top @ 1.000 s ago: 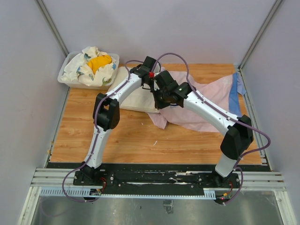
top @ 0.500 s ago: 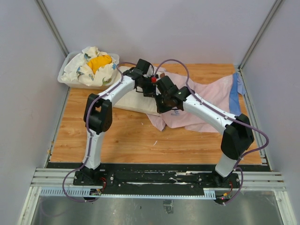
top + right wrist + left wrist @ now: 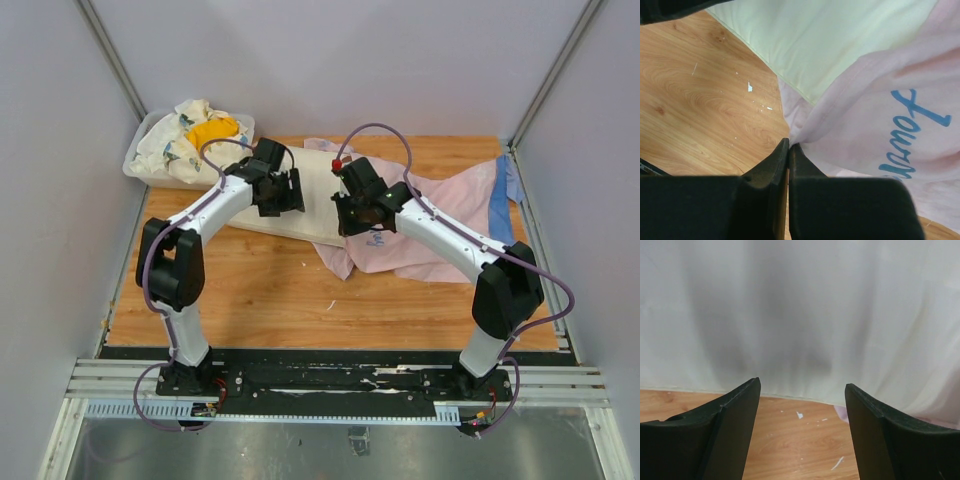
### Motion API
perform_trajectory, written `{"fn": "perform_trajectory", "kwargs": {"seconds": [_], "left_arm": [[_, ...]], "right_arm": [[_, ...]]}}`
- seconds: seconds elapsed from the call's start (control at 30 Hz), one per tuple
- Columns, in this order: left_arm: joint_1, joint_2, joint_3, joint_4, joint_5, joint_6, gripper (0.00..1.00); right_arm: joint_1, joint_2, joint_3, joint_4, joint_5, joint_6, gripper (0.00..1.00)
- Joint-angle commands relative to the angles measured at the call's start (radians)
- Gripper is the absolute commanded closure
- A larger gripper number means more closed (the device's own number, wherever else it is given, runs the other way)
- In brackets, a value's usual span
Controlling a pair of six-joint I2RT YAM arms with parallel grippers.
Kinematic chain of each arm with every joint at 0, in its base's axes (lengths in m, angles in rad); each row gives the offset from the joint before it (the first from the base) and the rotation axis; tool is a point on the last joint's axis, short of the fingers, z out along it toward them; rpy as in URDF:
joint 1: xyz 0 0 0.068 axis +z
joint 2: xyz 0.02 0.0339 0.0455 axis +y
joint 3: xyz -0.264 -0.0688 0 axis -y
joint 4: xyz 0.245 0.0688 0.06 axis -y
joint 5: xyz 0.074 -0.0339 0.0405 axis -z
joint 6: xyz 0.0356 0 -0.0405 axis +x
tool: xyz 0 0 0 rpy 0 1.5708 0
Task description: Put the pillow into the pillowcase
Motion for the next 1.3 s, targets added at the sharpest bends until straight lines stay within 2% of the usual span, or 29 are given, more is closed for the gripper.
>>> {"fn": "perform_trajectory", "kwargs": {"seconds": [0.0, 0.13, 0.17, 0.2, 0.23, 0.43, 0.53, 0.6, 0.63, 0.7, 0.77, 0.83, 0.87, 1.0, 1.27], "left_arm": [[-0.003, 0.009, -0.015, -0.006, -0.157, 0.082, 0.25], [-0.003, 0.061, 0.006, 0.001, -0.223, 0.13, 0.24], [-0.002, 0.076, 0.016, 0.005, -0.222, 0.138, 0.2], [-0.002, 0.095, 0.028, 0.003, -0.219, 0.14, 0.11], [-0.003, 0.114, 0.038, 0.001, -0.212, 0.14, 0.08], [-0.003, 0.19, -0.002, 0.051, -0.094, 0.121, 0.09], [-0.003, 0.207, -0.02, 0.063, -0.065, 0.122, 0.25], [-0.003, 0.214, -0.033, 0.075, -0.046, 0.123, 0.3], [-0.003, 0.219, -0.037, 0.077, -0.042, 0.123, 0.41], [-0.003, 0.228, -0.043, 0.077, -0.041, 0.124, 0.55], [-0.003, 0.234, -0.053, 0.078, -0.044, 0.122, 0.78], [-0.003, 0.236, -0.056, 0.076, -0.044, 0.124, 0.96], [-0.003, 0.235, -0.057, 0.074, -0.038, 0.126, 0.99], [-0.003, 0.206, -0.054, 0.05, -0.003, 0.129, 1.0], [-0.003, 0.029, 0.032, -0.046, 0.134, 0.102, 1.0]], "right_arm": [[-0.01, -0.015, -0.007, 0.017, -0.019, 0.012, 0.99], [-0.01, -0.015, -0.009, 0.017, -0.023, 0.015, 0.99], [-0.01, -0.014, -0.009, 0.017, -0.024, 0.017, 0.99], [-0.01, -0.014, -0.01, 0.016, -0.024, 0.018, 0.99], [-0.01, -0.014, -0.01, 0.015, -0.024, 0.018, 0.99], [-0.01, -0.014, -0.006, 0.011, -0.016, 0.02, 0.99], [-0.011, -0.014, -0.006, 0.01, -0.014, 0.018, 0.99], [-0.011, -0.01, -0.003, 0.009, -0.014, 0.019, 0.99], [-0.012, -0.009, -0.002, 0.009, -0.013, 0.018, 0.99], [-0.012, -0.006, 0.002, 0.007, -0.013, 0.016, 0.99], [-0.013, -0.002, 0.009, 0.004, -0.01, 0.015, 0.99], [-0.013, -0.002, 0.01, 0.003, -0.008, 0.015, 0.99], [-0.014, -0.001, 0.009, 0.003, -0.008, 0.015, 0.99], [-0.016, 0.003, 0.011, -0.003, -0.007, 0.012, 0.99], [-0.034, -0.003, 0.011, -0.015, 0.022, -0.011, 0.99]]}}
